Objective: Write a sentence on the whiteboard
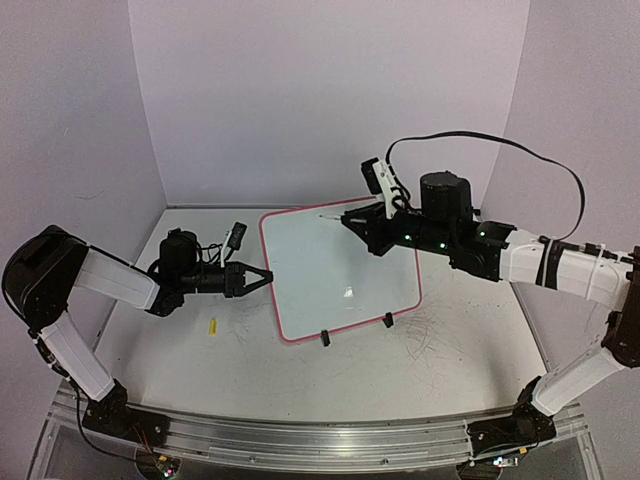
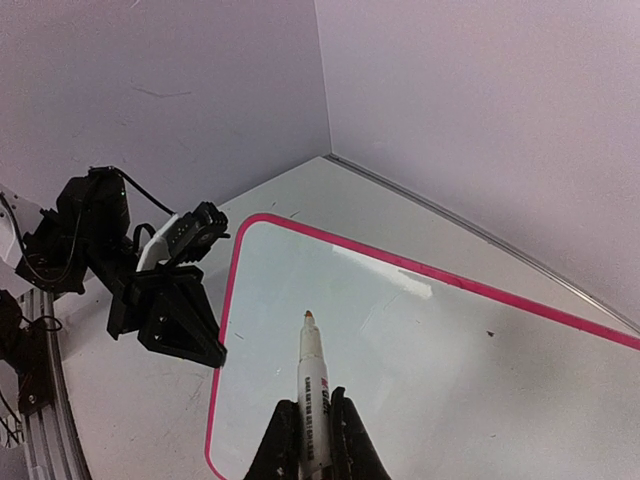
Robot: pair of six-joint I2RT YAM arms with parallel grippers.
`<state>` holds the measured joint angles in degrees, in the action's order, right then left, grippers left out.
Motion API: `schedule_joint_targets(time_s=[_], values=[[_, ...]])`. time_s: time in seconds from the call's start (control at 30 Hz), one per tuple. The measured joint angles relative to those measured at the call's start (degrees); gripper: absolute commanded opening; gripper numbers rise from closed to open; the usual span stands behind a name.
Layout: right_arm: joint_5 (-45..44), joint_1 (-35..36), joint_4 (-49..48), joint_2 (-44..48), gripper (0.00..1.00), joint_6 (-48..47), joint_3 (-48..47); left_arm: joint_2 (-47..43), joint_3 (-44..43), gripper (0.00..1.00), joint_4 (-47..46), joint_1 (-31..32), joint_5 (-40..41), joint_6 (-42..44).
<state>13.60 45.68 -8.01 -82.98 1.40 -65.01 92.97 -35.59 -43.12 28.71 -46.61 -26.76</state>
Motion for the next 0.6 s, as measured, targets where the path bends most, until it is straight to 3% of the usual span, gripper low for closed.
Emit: schedule_joint_targets(time_s=[0.3,0.6], values=[[-3.7,0.2,-1.6,0.6,0.0,-1.2,0.2,0.0,0.0,0.0,0.0,0.0,0.0,0.0],[-0.1,-2.6,-4.3,3.2,0.0,-0.4,0.5,0.0,0.0,0.0,0.0,0.0,0.0,0.0]])
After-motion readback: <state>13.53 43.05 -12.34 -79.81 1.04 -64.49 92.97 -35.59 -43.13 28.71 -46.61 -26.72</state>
